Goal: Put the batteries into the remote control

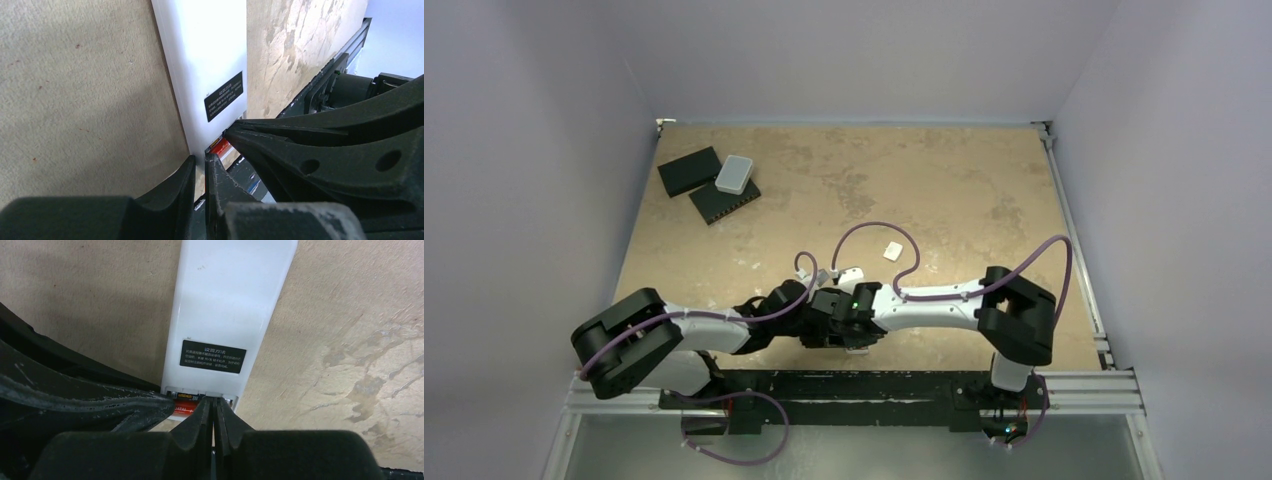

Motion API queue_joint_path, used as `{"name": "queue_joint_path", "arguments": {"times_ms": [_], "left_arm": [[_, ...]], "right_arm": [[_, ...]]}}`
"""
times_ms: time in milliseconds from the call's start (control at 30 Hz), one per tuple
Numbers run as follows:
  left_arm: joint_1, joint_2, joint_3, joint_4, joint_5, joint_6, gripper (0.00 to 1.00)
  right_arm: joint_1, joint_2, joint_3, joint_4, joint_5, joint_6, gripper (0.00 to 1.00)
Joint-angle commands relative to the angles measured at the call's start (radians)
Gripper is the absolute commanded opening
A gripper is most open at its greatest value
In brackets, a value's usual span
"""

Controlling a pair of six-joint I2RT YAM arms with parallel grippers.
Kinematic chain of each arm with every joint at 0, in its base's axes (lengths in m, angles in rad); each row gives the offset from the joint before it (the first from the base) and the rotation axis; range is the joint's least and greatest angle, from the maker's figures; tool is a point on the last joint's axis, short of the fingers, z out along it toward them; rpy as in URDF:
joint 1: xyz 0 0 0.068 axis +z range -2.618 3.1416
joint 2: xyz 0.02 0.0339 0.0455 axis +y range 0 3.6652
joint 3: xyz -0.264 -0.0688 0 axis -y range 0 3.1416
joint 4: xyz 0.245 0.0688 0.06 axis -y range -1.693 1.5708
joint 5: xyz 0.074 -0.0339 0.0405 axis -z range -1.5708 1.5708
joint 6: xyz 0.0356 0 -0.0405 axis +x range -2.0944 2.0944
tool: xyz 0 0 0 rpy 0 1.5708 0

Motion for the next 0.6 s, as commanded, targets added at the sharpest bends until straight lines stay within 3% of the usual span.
{"name": "queue_joint_path", "arguments": {"times_ms": [0,567], "left_arm": [[-0.013,-0.028,0.029,0.048,0.020,0.023,0.02],[-0.013,-0.128,0.088,-0.130,-0.028,0.068,0.03]], "right_arm": [[0.009,0.093,-0.024,-0.017,0.011,0.055,0.12],[0.009,-0.016,0.015,-0.079,0.062,0.072,0.17]]}}
